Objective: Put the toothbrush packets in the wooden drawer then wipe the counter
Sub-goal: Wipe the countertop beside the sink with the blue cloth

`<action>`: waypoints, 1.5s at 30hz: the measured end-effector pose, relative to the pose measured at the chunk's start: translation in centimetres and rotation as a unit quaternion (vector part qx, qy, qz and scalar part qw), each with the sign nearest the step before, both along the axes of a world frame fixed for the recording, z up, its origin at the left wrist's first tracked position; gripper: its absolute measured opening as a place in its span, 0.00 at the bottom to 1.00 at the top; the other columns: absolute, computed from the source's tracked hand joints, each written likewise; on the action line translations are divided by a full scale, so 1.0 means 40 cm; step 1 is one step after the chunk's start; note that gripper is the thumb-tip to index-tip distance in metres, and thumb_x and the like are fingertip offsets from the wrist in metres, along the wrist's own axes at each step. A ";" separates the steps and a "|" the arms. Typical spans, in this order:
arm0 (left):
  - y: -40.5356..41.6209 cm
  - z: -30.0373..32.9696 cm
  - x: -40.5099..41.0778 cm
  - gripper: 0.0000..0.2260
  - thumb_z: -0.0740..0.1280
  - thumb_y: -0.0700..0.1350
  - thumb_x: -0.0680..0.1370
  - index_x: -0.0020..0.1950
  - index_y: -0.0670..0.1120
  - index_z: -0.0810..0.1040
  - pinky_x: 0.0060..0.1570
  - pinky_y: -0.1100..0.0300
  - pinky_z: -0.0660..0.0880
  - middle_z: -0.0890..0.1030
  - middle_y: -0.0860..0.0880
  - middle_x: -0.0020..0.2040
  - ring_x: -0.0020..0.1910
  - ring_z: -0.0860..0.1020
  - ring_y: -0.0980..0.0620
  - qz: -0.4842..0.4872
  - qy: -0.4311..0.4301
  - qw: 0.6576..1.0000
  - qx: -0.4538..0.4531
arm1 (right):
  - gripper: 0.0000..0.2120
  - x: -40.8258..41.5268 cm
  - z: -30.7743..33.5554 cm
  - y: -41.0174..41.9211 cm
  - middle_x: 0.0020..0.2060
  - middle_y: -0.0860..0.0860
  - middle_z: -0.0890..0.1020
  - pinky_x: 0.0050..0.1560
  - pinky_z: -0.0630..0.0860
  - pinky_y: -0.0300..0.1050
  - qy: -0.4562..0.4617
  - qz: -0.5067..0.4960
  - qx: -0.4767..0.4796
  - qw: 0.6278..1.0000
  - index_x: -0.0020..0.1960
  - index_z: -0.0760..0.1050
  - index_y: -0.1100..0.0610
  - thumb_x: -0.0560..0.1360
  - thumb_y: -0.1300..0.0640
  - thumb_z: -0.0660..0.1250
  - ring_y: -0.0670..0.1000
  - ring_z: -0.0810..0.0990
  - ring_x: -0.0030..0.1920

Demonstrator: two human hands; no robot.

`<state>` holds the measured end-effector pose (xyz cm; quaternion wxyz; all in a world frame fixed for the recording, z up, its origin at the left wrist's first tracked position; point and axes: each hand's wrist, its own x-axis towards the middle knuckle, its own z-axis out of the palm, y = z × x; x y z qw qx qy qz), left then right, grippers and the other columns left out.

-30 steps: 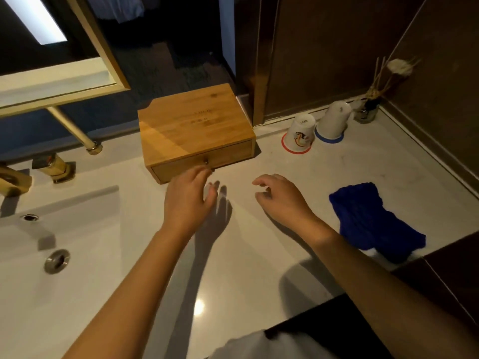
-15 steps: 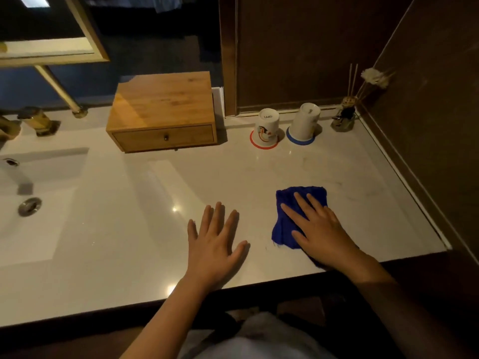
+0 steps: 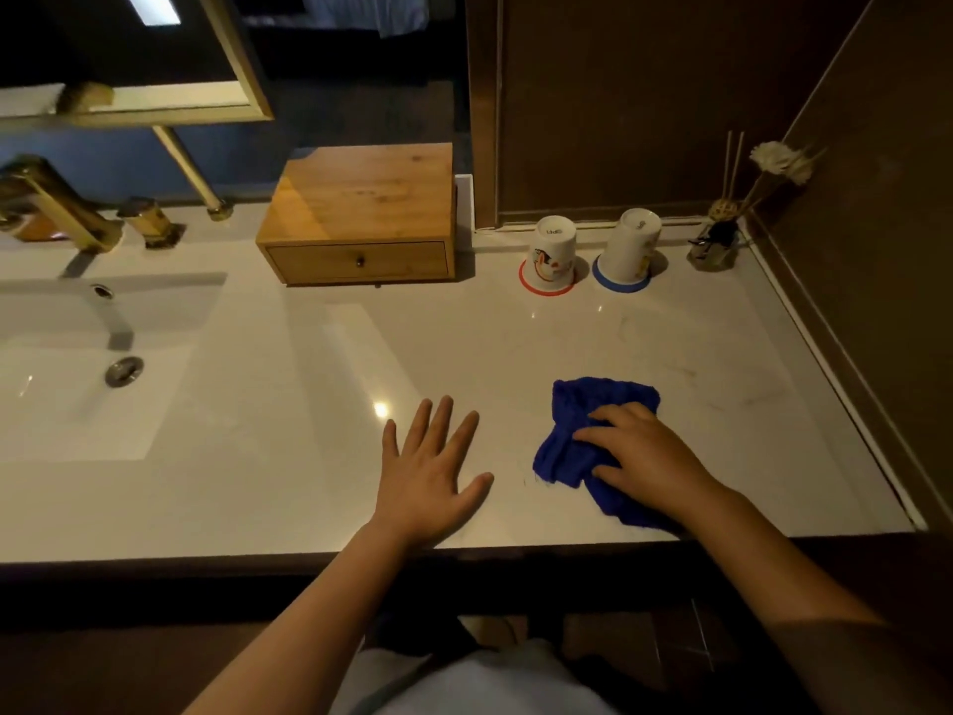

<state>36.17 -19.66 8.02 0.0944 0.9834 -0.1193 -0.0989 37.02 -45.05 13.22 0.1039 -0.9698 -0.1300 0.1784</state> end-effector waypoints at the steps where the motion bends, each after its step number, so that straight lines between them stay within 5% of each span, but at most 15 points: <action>1: 0.000 -0.001 0.000 0.30 0.44 0.67 0.74 0.74 0.61 0.39 0.71 0.41 0.32 0.36 0.54 0.76 0.75 0.34 0.51 -0.001 0.003 1.000 0.003 | 0.20 -0.003 -0.002 0.006 0.67 0.51 0.69 0.62 0.68 0.46 -0.017 -0.003 0.008 1.000 0.66 0.70 0.50 0.75 0.54 0.63 0.53 0.64 0.66; 10: 0.002 0.034 0.016 0.32 0.47 0.67 0.74 0.75 0.60 0.42 0.71 0.41 0.37 0.39 0.51 0.78 0.76 0.37 0.48 -0.016 0.053 0.998 0.014 | 0.12 0.002 0.008 0.045 0.56 0.54 0.79 0.56 0.66 0.40 -0.087 -0.061 0.125 0.987 0.56 0.79 0.57 0.74 0.61 0.66 0.54 0.74 0.59; 20: 0.179 0.110 -0.016 0.32 0.40 0.65 0.73 0.76 0.58 0.46 0.74 0.44 0.43 0.46 0.52 0.78 0.77 0.45 0.51 0.065 -0.054 0.996 -0.007 | 0.12 0.039 0.091 0.198 0.55 0.53 0.80 0.55 0.65 0.39 -0.119 -0.028 0.179 0.976 0.56 0.79 0.57 0.73 0.62 0.67 0.54 0.74 0.57; 28: 0.622 0.102 -0.022 0.30 0.46 0.61 0.74 0.73 0.50 0.63 0.71 0.44 0.54 0.64 0.45 0.75 0.74 0.61 0.47 0.180 -0.104 0.978 0.021 | 0.12 0.052 0.116 0.342 0.54 0.53 0.80 0.55 0.63 0.39 -0.114 -0.021 0.156 0.981 0.55 0.79 0.57 0.73 0.63 0.66 0.54 0.74 0.56; 33: 0.858 0.066 -0.013 0.24 0.53 0.55 0.79 0.74 0.50 0.60 0.73 0.44 0.51 0.60 0.46 0.76 0.76 0.57 0.47 0.215 -0.077 0.973 0.029 | 0.13 0.045 0.115 0.460 0.55 0.54 0.80 0.56 0.65 0.41 -0.109 -0.066 0.143 0.981 0.56 0.79 0.57 0.73 0.64 0.67 0.54 0.75 0.57; 41: 1.048 0.013 -0.005 0.29 0.45 0.61 0.76 0.75 0.52 0.59 0.73 0.45 0.46 0.60 0.48 0.76 0.77 0.53 0.50 0.168 -0.028 0.985 0.017 | 0.14 0.012 0.110 0.664 0.58 0.52 0.78 0.58 0.66 0.43 -0.087 -0.140 0.096 0.982 0.58 0.78 0.56 0.73 0.62 0.66 0.54 0.72 0.60; 45: 1.060 0.003 0.001 0.28 0.45 0.61 0.76 0.74 0.52 0.61 0.73 0.44 0.46 0.62 0.49 0.76 0.76 0.54 0.50 0.156 -0.030 0.987 0.015 | 0.15 -0.009 0.074 0.745 0.60 0.52 0.76 0.57 0.66 0.41 0.000 -0.121 0.075 0.990 0.58 0.77 0.55 0.72 0.59 0.65 0.53 0.70 0.64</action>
